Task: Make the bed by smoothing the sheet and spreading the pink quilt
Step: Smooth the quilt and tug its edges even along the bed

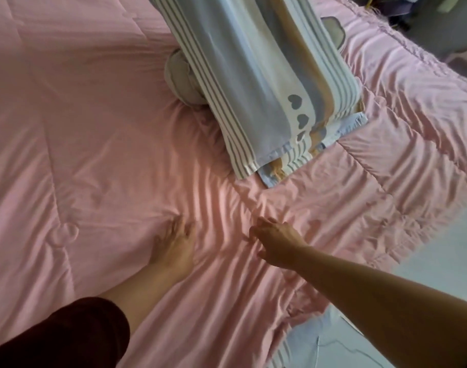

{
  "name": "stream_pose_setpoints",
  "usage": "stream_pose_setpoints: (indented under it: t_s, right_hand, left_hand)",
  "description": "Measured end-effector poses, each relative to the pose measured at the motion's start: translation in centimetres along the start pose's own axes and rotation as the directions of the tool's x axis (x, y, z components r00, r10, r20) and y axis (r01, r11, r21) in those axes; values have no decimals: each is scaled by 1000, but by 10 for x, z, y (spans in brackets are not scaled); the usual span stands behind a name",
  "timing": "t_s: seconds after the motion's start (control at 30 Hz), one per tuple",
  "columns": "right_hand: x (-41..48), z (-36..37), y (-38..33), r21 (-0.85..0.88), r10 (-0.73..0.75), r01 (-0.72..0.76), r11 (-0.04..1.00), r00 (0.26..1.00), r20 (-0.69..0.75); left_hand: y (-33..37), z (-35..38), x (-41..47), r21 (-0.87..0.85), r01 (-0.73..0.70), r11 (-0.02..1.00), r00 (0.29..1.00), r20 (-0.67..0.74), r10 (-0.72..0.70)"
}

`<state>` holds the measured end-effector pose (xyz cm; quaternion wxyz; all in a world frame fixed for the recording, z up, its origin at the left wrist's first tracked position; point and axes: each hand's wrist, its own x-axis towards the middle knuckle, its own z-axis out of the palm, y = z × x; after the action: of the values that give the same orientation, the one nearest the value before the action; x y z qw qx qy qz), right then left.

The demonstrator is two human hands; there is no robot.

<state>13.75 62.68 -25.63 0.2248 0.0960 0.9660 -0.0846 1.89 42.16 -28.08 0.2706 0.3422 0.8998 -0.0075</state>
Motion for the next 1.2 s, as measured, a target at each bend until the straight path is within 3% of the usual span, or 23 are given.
stream_pose_setpoints:
  t_s: [0.17, 0.3, 0.47, 0.6, 0.7, 0.8, 0.87, 0.93, 1.0, 1.03, 1.1, 1.17, 1.2]
  right_hand:
    - [-22, 4, 21, -12, 20, -20, 1000, 1000, -19]
    - [-45, 7, 42, 12, 46, -46, 999, 999, -3]
    - [-70, 0, 61, 83, 27, -36, 996, 993, 116]
    - [-87, 2, 74, 140, -39, -7, 990, 947, 319]
    - [-99, 19, 83, -94, -90, 141, 985, 905, 416]
    - [-108, 41, 87, -251, -208, 276, 928, 941, 266]
    - [-113, 42, 89, -194, -220, 256, 947, 957, 189]
    - [-117, 43, 93, -153, -198, 266, 952, 913, 356]
    - [-122, 43, 98, -69, -169, 234, 970, 847, 505]
    - [-126, 44, 105, 43, -146, 144, 989, 854, 500]
    - [-131, 45, 118, 291, -92, -32, 956, 910, 404]
    - [-135, 46, 139, 389, -19, -82, 917, 969, 247]
    - [-136, 47, 151, 382, 11, -78, 921, 985, 174]
  left_hand:
    - [30, 9, -6, -10, -223, 975, 967, -132, 220]
    - [74, 13, -17, -235, -396, 887, 915, -174, 363]
    - [127, 30, -39, -418, -477, 773, 864, -64, 499]
    - [148, 48, -49, -392, -457, 799, 847, 84, 525]
    - [159, 58, -51, -214, -462, 861, 850, 171, 499]
    - [177, 63, -52, -66, -506, 860, 843, 173, 509]
    - [189, 65, -51, -169, -515, 840, 810, 225, 542]
    - [199, 68, -50, -416, -439, 796, 704, 391, 593]
    - [204, 67, -47, -495, -348, 796, 622, 514, 591]
    - [209, 67, -43, -502, -305, 810, 639, 523, 564]
    - [219, 62, -31, -549, -166, 819, 753, 466, 465]
    - [233, 55, -11, -522, -182, 833, 891, 271, 364]
    - [239, 51, -1, -482, -222, 848, 924, 172, 340]
